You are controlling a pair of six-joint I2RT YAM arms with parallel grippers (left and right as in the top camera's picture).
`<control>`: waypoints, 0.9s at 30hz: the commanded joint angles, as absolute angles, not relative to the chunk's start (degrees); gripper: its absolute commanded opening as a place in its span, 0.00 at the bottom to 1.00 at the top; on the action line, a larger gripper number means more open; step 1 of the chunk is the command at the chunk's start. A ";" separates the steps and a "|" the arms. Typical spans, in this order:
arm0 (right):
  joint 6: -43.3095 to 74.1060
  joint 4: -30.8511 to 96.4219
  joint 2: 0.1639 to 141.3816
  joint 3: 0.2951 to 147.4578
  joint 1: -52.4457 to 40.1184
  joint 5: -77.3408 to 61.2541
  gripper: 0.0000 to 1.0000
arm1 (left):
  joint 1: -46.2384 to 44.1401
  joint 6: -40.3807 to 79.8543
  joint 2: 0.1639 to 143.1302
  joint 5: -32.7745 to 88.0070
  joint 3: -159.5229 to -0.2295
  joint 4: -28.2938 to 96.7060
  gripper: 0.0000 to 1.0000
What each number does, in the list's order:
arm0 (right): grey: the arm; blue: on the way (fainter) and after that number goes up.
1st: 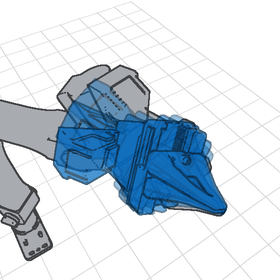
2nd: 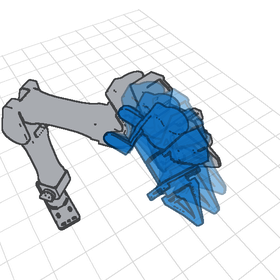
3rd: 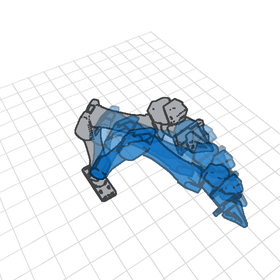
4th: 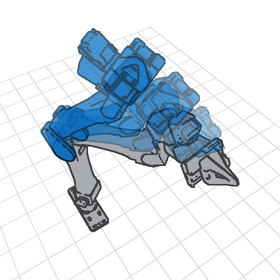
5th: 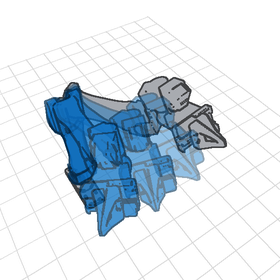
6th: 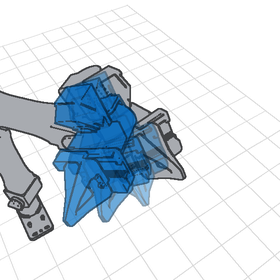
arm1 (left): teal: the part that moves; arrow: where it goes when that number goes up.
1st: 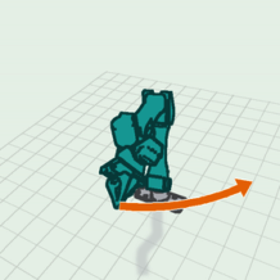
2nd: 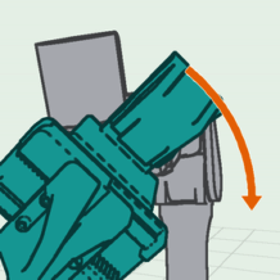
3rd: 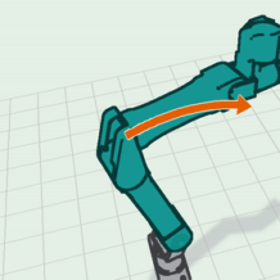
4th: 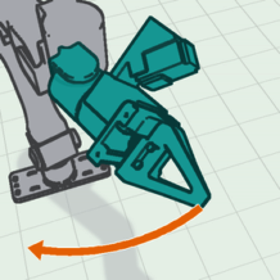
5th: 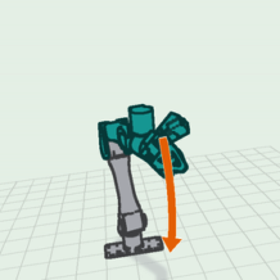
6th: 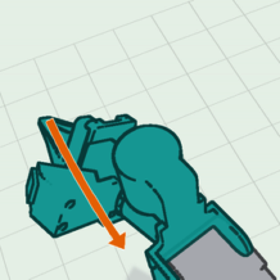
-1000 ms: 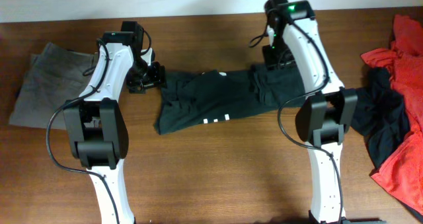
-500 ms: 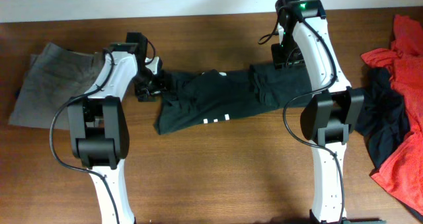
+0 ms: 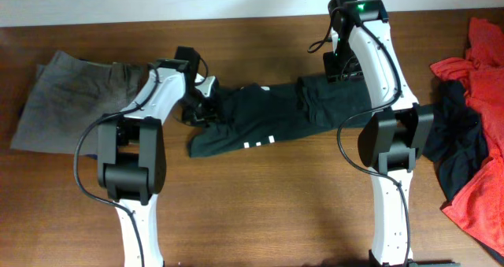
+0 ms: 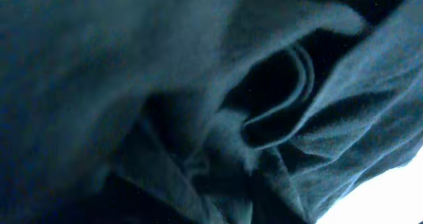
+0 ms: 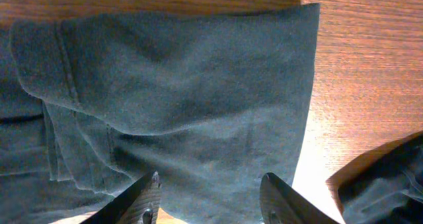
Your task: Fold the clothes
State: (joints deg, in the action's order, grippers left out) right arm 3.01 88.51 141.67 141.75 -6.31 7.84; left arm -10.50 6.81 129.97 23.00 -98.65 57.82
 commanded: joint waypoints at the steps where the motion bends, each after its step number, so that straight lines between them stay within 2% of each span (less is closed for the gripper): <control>1: 3.49 88.92 139.22 142.85 -6.24 7.94 0.53 | -10.04 5.45 130.37 21.15 -97.91 57.91 0.16; 4: 3.49 88.99 139.22 142.85 -6.24 7.94 0.53 | -9.08 5.45 130.26 18.31 -98.08 58.81 0.05; 6: 3.49 88.97 139.22 142.85 -6.22 7.97 0.53 | -7.97 5.43 129.95 16.03 -98.52 60.16 0.02; 19: 3.49 89.32 139.22 142.85 -5.10 7.92 0.53 | 4.86 2.94 123.92 8.75 -109.89 67.00 0.02; 27: 3.51 89.62 139.22 142.85 -5.08 7.94 0.53 | 3.03 2.94 123.50 10.28 -112.73 68.64 0.02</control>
State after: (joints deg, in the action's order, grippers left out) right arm 3.03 89.41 141.67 141.75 -5.39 7.84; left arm 5.37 4.03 125.12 9.78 -111.46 68.34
